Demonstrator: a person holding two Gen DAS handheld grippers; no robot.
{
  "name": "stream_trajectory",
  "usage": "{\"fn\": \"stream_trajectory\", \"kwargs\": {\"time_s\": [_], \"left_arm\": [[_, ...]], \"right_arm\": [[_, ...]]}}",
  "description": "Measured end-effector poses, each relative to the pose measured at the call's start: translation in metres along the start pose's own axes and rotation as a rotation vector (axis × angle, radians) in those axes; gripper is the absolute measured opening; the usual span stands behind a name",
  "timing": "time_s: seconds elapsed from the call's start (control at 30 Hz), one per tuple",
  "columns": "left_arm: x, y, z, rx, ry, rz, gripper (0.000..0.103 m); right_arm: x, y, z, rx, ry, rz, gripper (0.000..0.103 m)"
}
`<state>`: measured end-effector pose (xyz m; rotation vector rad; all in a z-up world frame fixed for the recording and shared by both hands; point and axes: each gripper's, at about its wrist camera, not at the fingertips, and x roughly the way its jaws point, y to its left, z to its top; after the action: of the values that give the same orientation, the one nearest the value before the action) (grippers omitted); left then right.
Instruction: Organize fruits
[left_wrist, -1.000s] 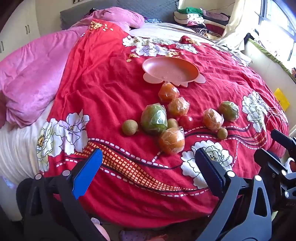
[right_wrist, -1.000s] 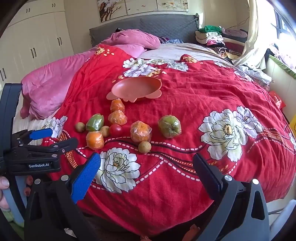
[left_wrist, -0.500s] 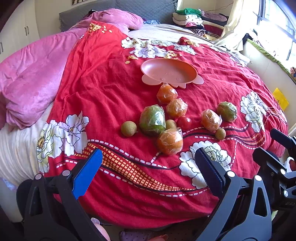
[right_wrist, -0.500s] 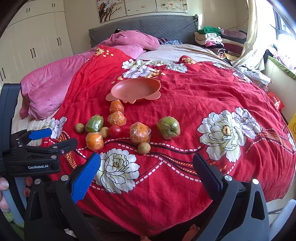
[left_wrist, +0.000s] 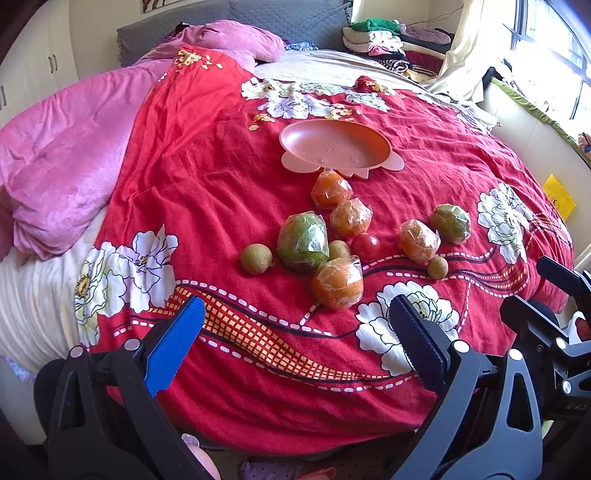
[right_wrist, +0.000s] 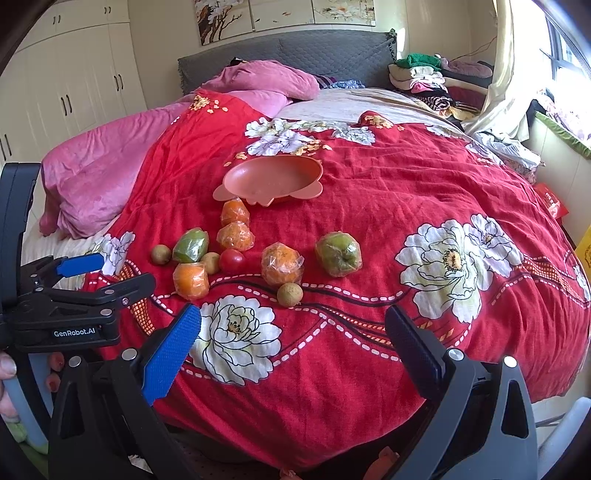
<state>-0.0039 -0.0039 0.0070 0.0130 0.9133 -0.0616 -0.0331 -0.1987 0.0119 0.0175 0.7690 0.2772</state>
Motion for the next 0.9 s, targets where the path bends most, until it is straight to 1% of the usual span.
{"fn": "stream_trajectory", "kwargs": {"time_s": [0.43, 0.9], "left_arm": [[-0.0004, -0.0012, -0.0004, 0.004, -0.006, 0.006, 0.094], [0.0052, 0.0011, -0.0016, 0.005, 0.017, 0.002, 0.094]], "right_arm": [[0.0004, 0.0006, -0.0001, -0.001, 0.000, 0.002, 0.099], [0.0056, 0.0001, -0.0010, 0.011, 0.015, 0.001, 0.099]]}}
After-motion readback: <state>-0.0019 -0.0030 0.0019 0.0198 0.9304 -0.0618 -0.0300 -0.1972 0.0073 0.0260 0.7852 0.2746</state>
